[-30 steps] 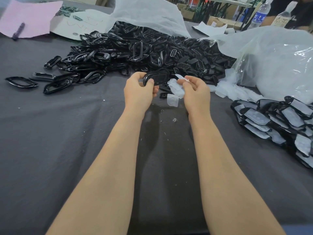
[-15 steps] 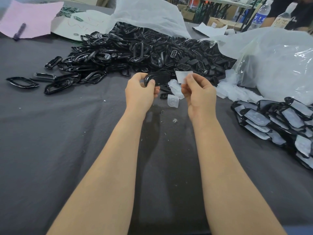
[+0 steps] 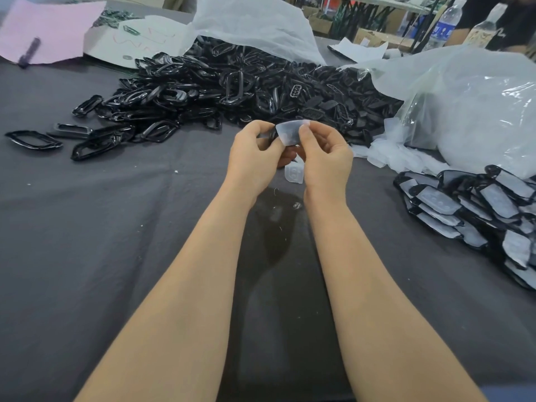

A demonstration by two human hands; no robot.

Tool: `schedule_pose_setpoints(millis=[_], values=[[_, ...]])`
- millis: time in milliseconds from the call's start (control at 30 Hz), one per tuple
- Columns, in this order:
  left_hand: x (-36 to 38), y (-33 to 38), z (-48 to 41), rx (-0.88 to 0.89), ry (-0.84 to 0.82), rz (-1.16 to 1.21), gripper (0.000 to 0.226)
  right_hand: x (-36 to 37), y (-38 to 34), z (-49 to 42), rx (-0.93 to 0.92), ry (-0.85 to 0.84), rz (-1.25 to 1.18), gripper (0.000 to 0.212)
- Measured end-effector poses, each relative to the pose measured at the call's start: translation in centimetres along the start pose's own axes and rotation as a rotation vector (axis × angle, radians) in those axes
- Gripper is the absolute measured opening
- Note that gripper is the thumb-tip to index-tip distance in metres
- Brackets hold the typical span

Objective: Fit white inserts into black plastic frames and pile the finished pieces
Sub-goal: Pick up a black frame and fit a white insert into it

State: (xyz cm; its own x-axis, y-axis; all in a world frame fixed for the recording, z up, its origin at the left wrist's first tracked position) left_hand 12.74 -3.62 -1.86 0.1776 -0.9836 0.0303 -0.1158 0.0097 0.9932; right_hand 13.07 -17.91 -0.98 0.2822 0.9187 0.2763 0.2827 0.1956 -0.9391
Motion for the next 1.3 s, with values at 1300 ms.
schedule_pose_setpoints(millis=[1300], values=[[0.0, 0.3, -0.3, 0.079, -0.013, -0.104, 0.01, 0.0, -2.2, 0.3, -0.212, -0.019, 0.353, 0.007]])
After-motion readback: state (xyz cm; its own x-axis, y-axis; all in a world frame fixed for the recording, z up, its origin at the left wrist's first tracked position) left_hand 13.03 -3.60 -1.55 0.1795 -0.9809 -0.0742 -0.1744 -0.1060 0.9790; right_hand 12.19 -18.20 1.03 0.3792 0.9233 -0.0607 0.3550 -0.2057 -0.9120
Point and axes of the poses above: each hand's wrist, its own z-axis away from the middle knuckle, its own x-axis out of the palm, y = z × x, the point moved 10 cm from there along -z, towards the middle knuckle, and after that the axes turned 5 degrees about -z, right-handed, at the moved point
